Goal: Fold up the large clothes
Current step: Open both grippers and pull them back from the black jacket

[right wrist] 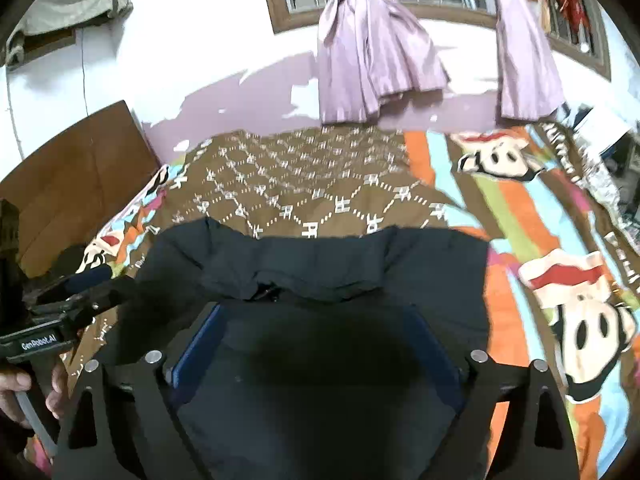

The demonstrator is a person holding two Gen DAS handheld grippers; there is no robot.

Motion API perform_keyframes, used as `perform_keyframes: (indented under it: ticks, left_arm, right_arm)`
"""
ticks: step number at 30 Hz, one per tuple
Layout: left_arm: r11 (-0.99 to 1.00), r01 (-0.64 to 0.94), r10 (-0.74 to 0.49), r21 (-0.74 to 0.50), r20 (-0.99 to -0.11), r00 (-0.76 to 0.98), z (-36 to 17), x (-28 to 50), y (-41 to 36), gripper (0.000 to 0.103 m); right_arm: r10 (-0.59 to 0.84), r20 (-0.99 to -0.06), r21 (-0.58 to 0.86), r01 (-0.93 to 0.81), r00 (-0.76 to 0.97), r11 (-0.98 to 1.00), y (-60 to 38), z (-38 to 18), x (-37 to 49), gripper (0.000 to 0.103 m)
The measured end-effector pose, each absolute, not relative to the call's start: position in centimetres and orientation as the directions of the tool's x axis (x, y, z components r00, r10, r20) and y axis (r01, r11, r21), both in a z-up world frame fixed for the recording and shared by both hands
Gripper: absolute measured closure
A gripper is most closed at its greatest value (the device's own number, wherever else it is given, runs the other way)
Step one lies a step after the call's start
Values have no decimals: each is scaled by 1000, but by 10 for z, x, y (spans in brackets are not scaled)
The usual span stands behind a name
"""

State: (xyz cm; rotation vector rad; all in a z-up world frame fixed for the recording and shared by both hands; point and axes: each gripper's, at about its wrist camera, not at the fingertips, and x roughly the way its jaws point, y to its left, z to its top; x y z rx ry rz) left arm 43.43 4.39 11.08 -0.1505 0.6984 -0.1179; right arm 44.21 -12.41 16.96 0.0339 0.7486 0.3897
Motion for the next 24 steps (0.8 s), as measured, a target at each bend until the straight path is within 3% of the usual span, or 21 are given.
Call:
perform_keyframes:
  ticks: [11,16,24]
  left_arm:
    - [988,74,-135,-134,-528,838,198,349,33,10]
    - [989,74,-128,-125,-508,852,222,312,33,10]
    - [994,56,-93,-90,-485,869,235,254,29,9]
  right_arm:
    - [375,-646,177,-347,665,921,-133,253,385,2]
    - [385,-681,194,-354,623,915,-128,274,356,1]
    - [402,-655,180,-384,640,905,-126,288,293,0]
